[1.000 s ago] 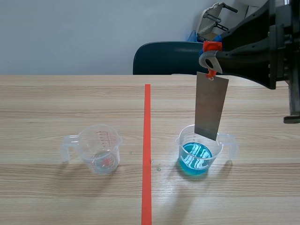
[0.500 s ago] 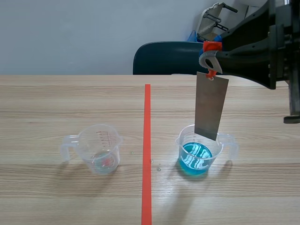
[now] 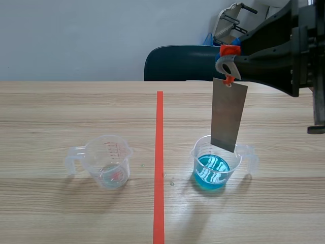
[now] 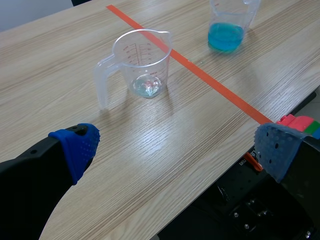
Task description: Do the redox reaction experiment
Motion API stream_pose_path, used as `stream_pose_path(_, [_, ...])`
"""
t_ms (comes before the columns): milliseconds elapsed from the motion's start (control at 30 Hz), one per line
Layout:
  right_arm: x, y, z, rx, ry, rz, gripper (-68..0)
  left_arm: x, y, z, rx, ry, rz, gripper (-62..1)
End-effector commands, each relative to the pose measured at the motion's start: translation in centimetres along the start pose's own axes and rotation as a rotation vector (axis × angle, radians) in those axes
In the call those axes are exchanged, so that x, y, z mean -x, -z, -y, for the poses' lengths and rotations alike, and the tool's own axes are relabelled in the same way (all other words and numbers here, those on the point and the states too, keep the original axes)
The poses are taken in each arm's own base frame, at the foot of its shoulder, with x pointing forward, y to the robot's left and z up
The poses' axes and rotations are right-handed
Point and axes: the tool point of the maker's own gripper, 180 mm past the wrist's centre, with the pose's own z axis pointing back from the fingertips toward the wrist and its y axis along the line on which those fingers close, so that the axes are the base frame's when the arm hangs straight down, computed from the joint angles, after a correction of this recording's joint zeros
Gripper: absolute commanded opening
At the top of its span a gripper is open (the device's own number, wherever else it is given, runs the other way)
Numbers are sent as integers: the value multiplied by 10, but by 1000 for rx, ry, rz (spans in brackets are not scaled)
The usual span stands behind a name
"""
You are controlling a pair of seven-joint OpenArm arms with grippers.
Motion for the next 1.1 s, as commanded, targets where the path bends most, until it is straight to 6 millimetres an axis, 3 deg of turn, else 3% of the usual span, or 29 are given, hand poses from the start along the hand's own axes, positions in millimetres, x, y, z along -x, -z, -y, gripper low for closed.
stream_pose_path(0, [-11,0,2,6,-17,35,-669,-4,-1,2,-5,-15,19,14])
stream_pose_path(1067, [-11,0,2,7,-17,35,-669,-5,0,3,-3,-16,27,14])
